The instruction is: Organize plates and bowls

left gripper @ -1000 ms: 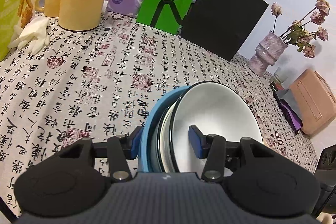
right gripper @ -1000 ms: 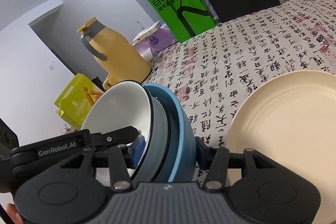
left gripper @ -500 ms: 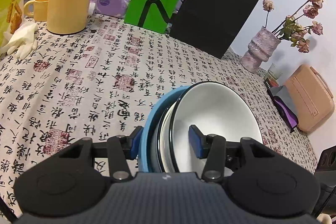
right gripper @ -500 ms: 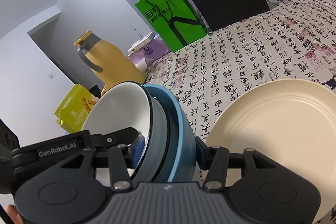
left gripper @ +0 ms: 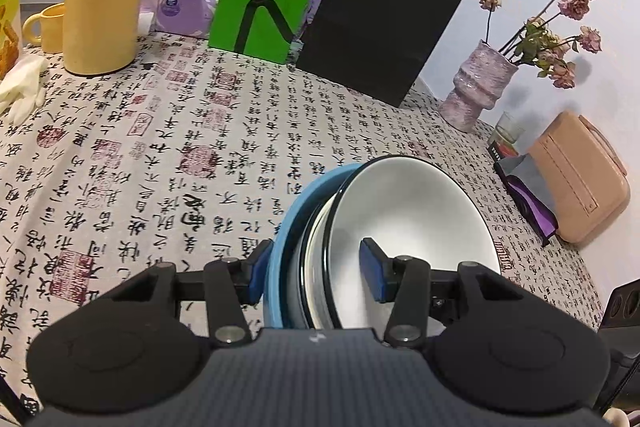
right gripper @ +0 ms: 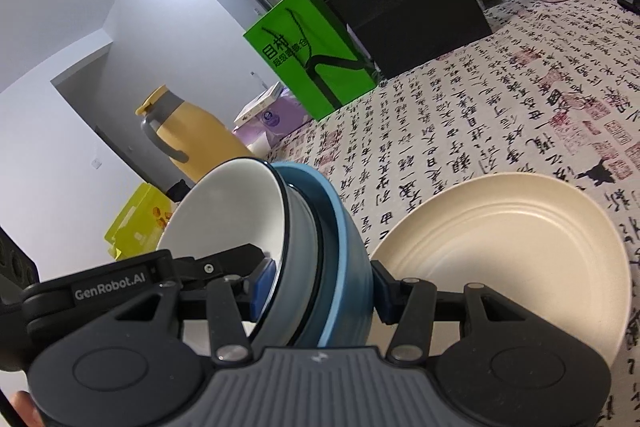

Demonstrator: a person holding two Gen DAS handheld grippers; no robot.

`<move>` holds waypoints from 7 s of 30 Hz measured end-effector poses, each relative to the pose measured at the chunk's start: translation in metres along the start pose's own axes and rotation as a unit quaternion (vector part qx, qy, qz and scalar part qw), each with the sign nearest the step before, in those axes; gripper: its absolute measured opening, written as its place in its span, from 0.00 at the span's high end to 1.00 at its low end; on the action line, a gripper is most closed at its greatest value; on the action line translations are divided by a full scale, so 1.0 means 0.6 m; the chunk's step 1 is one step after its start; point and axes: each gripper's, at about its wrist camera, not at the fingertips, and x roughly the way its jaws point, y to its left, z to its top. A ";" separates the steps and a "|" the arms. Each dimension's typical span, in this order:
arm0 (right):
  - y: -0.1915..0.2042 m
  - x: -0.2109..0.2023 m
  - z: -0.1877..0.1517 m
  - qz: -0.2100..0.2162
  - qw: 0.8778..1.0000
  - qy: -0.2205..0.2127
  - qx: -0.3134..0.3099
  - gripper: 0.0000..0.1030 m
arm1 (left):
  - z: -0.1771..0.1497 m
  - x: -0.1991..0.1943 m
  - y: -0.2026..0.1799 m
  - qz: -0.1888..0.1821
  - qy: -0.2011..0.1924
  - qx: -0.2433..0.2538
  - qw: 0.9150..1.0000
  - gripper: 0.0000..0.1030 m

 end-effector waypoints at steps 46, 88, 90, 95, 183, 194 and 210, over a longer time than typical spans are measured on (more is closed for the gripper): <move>-0.144 -0.073 0.017 -0.026 0.998 -0.021 0.054 0.52 | -0.037 0.085 -0.135 -0.018 0.047 0.034 0.998 0.53; -0.161 -0.032 0.015 -0.061 0.998 0.004 0.026 0.52 | -0.051 0.140 -0.112 -0.007 0.079 0.011 0.997 0.54; -0.162 -0.031 0.015 -0.062 0.998 0.006 0.022 0.52 | -0.051 0.139 -0.114 -0.005 0.077 0.013 0.997 0.55; -0.166 -0.032 0.015 -0.062 0.998 0.006 0.018 0.53 | -0.052 0.137 -0.119 -0.004 0.072 0.021 0.997 0.54; -0.062 -0.347 -0.234 -0.085 0.953 -0.131 -0.260 0.00 | -0.399 -0.220 -0.138 0.056 -0.240 0.150 0.958 0.00; -0.061 -0.347 -0.237 -0.083 0.953 -0.129 -0.262 0.00 | -0.401 -0.222 -0.139 0.056 -0.242 0.148 0.957 0.00; -0.061 -0.346 -0.236 -0.083 0.953 -0.128 -0.262 0.00 | -0.404 -0.226 -0.142 0.051 -0.249 0.150 0.955 0.00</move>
